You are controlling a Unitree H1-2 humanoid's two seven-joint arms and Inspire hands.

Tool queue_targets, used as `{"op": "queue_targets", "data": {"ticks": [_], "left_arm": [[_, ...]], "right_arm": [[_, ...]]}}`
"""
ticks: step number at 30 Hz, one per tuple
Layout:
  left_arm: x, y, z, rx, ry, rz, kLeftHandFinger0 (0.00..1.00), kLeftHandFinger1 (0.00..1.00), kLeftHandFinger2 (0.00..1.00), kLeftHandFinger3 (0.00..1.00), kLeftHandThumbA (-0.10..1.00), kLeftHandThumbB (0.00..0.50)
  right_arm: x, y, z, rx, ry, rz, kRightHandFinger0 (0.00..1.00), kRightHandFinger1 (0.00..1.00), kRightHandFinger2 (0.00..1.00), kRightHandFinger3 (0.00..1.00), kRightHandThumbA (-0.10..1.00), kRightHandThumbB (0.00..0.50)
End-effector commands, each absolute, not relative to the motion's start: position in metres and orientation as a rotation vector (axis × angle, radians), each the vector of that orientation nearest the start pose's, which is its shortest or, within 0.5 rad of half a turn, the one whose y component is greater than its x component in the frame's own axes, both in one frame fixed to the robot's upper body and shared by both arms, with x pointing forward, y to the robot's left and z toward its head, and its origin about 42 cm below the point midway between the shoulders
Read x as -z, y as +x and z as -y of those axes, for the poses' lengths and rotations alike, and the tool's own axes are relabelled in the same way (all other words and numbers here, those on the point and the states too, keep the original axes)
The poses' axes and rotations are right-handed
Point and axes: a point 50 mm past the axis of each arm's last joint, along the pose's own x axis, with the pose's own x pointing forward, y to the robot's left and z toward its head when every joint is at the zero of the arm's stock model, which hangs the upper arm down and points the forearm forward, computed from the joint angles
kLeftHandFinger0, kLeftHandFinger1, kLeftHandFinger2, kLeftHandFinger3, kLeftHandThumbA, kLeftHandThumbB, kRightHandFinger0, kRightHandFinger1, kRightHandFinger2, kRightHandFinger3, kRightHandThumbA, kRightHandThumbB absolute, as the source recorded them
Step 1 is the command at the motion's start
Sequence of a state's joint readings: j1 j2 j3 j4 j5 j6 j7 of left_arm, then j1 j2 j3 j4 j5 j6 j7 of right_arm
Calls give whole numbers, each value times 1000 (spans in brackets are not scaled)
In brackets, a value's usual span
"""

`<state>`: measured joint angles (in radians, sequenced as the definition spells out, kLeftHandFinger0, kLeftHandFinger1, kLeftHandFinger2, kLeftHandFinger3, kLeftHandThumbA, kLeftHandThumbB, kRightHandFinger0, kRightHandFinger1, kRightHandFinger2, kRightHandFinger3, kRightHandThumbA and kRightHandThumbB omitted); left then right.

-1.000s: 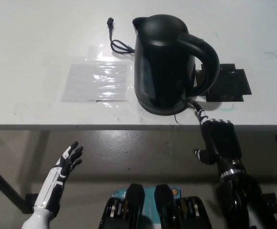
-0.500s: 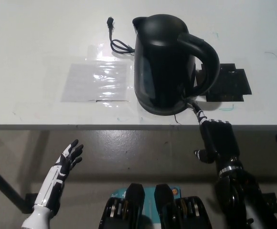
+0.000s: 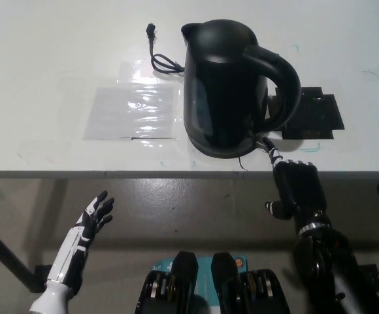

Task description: A kettle is kept at the center of the table close to the robot and the robot uses its right index finger to press downwards on the transparent start boiling button

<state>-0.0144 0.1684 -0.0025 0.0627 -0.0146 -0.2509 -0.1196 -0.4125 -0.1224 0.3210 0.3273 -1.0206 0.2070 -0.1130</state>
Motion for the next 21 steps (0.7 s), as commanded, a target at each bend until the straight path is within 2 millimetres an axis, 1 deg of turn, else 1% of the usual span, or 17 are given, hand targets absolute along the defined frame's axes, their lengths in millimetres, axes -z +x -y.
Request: {"op": "queue_targets", "data": {"ticks": [1,7,10,11,13,14,15,18,21], "left_arm": [[-120,292,-260,156,176,272,1000,1000,1000,1000,1000,352],[-123,294,-261,158,180,285,1000,1000,1000,1000,1000,338],[-123,294,-261,158,181,285,1000,1000,1000,1000,1000,340],[-123,294,-261,158,182,284,1000,1000,1000,1000,1000,339],[-122,294,-261,158,180,280,1000,1000,1000,1000,1000,345],[-122,294,-261,159,179,281,1000,1000,1000,1000,1000,339],[-122,294,-261,159,177,283,1000,1000,1000,1000,1000,333],[-124,296,-262,161,188,285,1000,1000,1000,1000,1000,343],[-123,295,-262,161,183,279,1000,1000,1000,1000,1000,348]], "right_arm": [[-146,414,159,-48,-1269,171,0,0,17,1000,1000,283],[-144,417,158,-54,-1272,161,0,0,15,1000,1000,301],[-143,418,159,-58,-1270,156,0,0,6,1000,1000,297],[-142,418,159,-59,-1271,155,0,0,35,1000,1000,298],[-142,417,159,-59,-1274,159,0,0,40,1000,1000,300],[-143,416,159,-59,-1276,164,0,0,42,1000,1000,307],[-145,414,159,-54,-1271,180,0,0,2,1000,1000,303],[-155,409,157,-40,-1248,219,0,0,0,1000,1000,287],[-171,395,154,-16,-1197,305,0,0,0,1000,1000,294]]}}
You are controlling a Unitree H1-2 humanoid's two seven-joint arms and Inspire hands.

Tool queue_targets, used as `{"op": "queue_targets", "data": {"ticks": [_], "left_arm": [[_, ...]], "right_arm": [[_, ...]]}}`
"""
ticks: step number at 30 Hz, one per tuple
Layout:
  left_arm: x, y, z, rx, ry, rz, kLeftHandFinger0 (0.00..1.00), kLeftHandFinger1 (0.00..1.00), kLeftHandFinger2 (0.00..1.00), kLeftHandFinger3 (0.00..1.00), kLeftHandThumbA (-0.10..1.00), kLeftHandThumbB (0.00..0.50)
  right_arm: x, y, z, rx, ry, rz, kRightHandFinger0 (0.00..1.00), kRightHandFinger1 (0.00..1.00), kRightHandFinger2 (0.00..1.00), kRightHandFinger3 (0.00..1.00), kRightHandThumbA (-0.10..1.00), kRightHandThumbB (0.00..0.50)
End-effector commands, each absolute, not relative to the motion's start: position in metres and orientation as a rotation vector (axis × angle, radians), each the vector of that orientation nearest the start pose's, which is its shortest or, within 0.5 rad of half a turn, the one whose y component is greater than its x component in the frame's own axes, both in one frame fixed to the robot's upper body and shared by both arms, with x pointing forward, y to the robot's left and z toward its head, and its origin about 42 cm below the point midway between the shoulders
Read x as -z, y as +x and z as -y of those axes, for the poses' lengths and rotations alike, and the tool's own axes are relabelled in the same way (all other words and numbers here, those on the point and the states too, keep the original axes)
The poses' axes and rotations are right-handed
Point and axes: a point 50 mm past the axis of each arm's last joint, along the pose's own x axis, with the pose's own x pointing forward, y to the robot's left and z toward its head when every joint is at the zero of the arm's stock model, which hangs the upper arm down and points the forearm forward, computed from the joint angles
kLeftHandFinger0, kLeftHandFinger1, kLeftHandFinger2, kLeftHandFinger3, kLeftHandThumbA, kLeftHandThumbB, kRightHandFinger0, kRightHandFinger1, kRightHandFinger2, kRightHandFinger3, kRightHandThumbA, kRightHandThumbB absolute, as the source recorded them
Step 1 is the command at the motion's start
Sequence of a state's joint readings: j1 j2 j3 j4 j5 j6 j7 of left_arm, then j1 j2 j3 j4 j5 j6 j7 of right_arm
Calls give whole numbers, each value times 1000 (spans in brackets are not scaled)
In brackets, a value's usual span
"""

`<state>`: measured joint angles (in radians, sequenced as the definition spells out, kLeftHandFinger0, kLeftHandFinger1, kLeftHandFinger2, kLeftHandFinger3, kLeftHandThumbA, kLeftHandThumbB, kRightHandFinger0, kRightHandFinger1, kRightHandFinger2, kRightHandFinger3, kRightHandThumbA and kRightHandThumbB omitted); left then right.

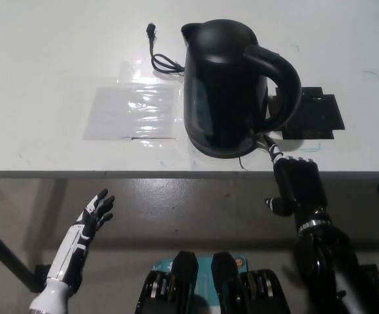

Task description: A kettle is kept at the center of the table close to the robot and the robot uses its right index finger to press downwards on the transparent start boiling button

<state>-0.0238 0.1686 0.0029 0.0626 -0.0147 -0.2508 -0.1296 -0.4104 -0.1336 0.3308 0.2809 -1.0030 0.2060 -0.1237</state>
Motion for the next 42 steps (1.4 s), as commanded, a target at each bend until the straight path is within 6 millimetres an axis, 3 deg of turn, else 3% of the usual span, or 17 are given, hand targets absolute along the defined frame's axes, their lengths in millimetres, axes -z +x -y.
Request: {"op": "queue_targets", "data": {"ticks": [1,7,11,20,21,22,23,24,25,26,30,32,33,36,42], "left_arm": [[-123,294,-262,159,185,277,1000,1000,1000,1000,1000,349],[-122,295,-262,159,180,277,1000,1000,1000,1000,1000,331],[-122,296,-262,158,184,278,1000,1000,1000,1000,1000,320],[-122,297,-261,162,179,280,1000,1000,1000,1000,1000,321],[-123,297,-261,162,178,280,1000,1000,1000,1000,1000,321],[-123,298,-261,162,179,280,1000,1000,1000,1000,1000,314],[-124,299,-262,161,180,280,1000,1000,1000,1000,1000,313],[-124,299,-261,160,176,282,1000,1000,1000,1000,990,307],[-124,299,-261,161,174,283,1000,1000,1000,1000,981,300],[-124,299,-262,159,172,286,1000,1000,1000,1000,976,306],[-122,297,-263,159,175,278,1000,1000,1000,1000,998,333],[-121,296,-262,162,171,271,1000,1000,1000,1000,998,336],[-121,295,-262,161,174,271,1000,1000,1000,1000,1000,342],[-120,296,-262,160,173,277,1000,1000,1000,1000,1000,330],[-119,296,-261,161,166,274,1000,1000,1000,1000,995,309]], "right_arm": [[-178,388,152,-11,-1176,337,0,0,0,1000,1000,307],[-208,356,146,-10,-1101,455,0,0,0,1000,1000,309],[-216,337,146,-35,-1049,500,0,0,0,1000,1000,300],[-203,310,156,-99,-931,497,0,0,0,1000,1000,297],[-204,307,159,-89,-891,531,0,7,24,1000,1000,288],[-205,303,162,-77,-834,581,1,76,152,1000,1000,272],[-206,303,163,-74,-815,598,0,78,159,1000,1000,269],[-206,297,168,-88,-718,638,238,330,455,1000,1000,269],[-205,291,172,-120,-609,645,614,707,820,1000,1000,279],[-203,287,175,-136,-533,667,994,1000,1000,1000,1000,289],[-184,279,196,-78,-427,728,1000,1000,1000,1000,1000,330],[-176,279,205,-41,-386,719,1000,1000,1000,1000,1000,333],[-173,281,209,-16,-367,712,1000,1000,1000,1000,1000,307],[-158,285,221,59,-339,653,1000,1000,1000,1000,1000,335],[-136,290,230,115,-330,570,1000,1000,1000,1000,1000,330]]}}
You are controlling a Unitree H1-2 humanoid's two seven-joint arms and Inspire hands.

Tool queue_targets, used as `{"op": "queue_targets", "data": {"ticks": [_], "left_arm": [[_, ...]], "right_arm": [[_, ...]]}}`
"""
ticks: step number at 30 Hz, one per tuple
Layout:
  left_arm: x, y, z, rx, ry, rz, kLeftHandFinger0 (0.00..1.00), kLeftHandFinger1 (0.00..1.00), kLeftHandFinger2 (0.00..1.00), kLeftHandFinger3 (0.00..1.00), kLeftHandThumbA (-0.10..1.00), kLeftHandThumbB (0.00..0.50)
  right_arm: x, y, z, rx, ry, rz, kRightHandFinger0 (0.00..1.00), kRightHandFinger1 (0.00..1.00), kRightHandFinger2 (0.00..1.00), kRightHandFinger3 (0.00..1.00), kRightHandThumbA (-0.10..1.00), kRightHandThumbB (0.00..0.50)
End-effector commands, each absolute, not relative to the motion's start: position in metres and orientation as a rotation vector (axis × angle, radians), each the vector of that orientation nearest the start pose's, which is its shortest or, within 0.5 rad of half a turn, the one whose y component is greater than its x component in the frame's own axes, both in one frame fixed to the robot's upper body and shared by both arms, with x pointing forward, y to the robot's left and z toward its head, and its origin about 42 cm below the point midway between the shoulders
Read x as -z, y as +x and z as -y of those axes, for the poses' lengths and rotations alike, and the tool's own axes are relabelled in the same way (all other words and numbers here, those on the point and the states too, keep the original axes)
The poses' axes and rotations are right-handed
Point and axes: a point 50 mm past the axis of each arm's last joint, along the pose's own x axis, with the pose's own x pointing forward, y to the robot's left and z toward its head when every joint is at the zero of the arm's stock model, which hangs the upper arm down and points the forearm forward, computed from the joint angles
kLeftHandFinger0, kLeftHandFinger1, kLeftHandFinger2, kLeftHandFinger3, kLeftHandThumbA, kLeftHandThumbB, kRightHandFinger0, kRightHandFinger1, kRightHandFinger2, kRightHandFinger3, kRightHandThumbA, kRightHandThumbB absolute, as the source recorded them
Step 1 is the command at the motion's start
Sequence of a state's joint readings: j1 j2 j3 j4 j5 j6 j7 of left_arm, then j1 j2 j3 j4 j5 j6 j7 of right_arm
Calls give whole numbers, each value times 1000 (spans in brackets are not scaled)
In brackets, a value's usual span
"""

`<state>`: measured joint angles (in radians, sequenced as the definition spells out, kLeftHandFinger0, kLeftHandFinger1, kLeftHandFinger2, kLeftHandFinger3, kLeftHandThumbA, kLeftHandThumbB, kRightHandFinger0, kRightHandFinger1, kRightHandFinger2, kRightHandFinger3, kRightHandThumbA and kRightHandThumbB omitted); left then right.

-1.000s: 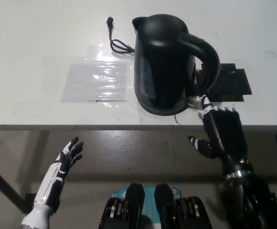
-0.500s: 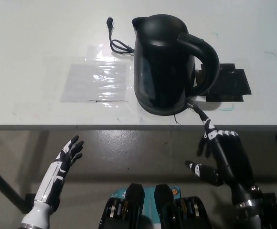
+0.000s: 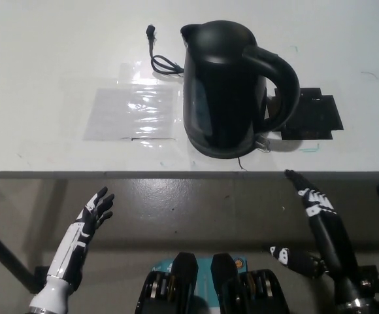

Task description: A kettle is kept at the center of the table close to the robot and the robot uses its right index finger to press downwards on the transparent start boiling button

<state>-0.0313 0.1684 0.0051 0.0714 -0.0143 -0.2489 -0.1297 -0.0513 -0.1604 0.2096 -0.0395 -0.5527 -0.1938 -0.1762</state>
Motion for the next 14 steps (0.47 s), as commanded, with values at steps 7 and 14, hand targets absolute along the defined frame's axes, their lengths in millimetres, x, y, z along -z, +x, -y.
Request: {"op": "queue_targets", "data": {"ticks": [7,14], "left_arm": [[-121,298,-260,163,159,277,1000,1000,1000,1000,999,301],[-120,296,-261,162,165,281,1000,1000,1000,1000,1000,306]], "right_arm": [[-131,294,227,83,-289,539,1000,1000,1000,1000,1000,347],[-121,296,226,53,-242,485,1000,1000,1000,1000,1000,316]]}}
